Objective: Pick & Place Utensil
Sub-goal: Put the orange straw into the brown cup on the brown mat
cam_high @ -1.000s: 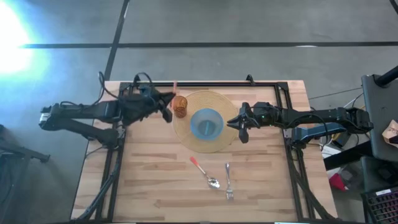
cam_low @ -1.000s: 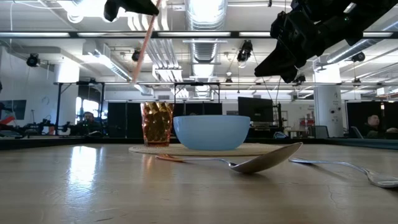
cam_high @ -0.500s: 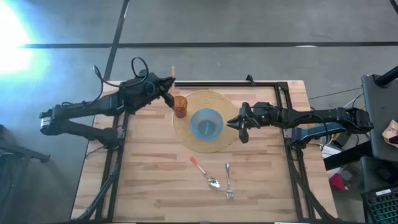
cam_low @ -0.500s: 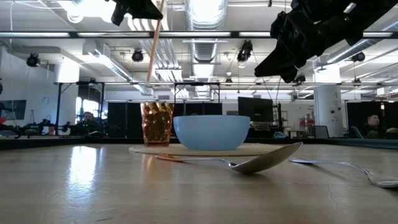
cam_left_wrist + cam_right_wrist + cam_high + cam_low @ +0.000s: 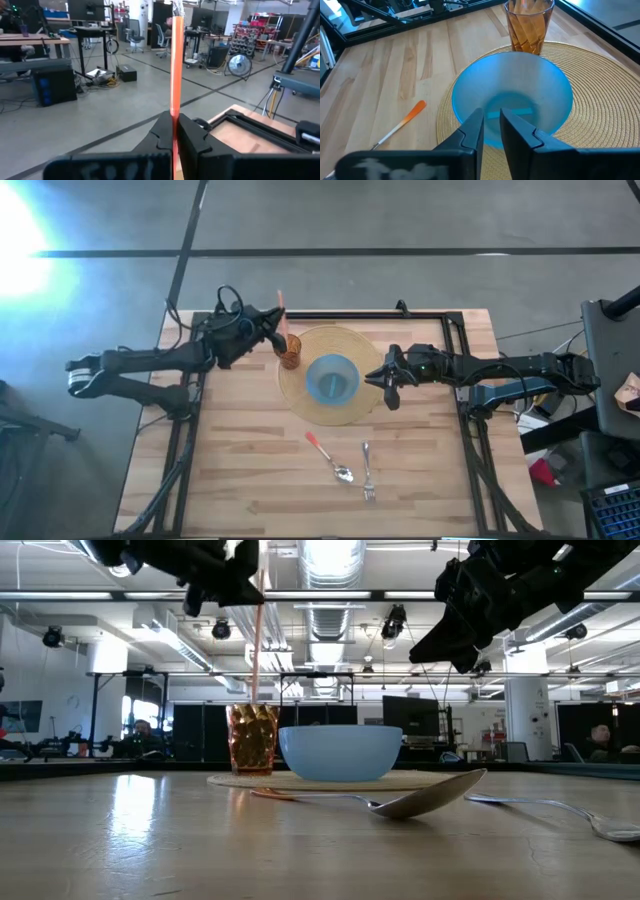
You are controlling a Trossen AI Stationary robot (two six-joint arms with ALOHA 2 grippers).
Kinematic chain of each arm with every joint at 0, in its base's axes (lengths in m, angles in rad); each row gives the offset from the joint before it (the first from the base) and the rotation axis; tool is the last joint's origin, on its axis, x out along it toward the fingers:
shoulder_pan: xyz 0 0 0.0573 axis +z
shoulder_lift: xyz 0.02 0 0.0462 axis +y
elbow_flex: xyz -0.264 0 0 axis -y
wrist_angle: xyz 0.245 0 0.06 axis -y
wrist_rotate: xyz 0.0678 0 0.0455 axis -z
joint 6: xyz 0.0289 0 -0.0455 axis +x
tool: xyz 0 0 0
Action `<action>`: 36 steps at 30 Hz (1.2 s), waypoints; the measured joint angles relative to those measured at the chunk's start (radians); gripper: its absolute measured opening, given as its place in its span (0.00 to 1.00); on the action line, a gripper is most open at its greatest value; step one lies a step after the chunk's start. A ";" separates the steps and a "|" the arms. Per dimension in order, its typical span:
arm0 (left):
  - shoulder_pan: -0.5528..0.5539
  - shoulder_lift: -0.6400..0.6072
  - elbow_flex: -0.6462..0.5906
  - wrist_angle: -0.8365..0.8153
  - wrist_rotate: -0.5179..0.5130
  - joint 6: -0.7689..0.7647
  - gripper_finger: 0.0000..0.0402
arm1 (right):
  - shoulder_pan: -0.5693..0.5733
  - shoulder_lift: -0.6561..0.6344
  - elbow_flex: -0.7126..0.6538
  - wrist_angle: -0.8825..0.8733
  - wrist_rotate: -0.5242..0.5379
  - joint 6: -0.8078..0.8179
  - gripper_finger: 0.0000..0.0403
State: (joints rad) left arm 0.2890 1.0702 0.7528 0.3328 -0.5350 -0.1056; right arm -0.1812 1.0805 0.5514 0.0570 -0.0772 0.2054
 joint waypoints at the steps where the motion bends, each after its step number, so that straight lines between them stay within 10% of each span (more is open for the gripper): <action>1: 0.000 0.000 -0.018 0.022 0.000 -0.001 0.02 | 0.000 0.000 0.000 0.000 0.000 0.000 0.15; 36: 0.031 0.002 -0.272 0.243 -0.116 -0.193 0.02 | 0.000 0.000 0.000 0.001 0.000 0.001 0.15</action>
State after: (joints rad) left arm 0.3195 1.0727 0.4812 0.5758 -0.6515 -0.2990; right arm -0.1810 1.0805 0.5514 0.0582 -0.0769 0.2062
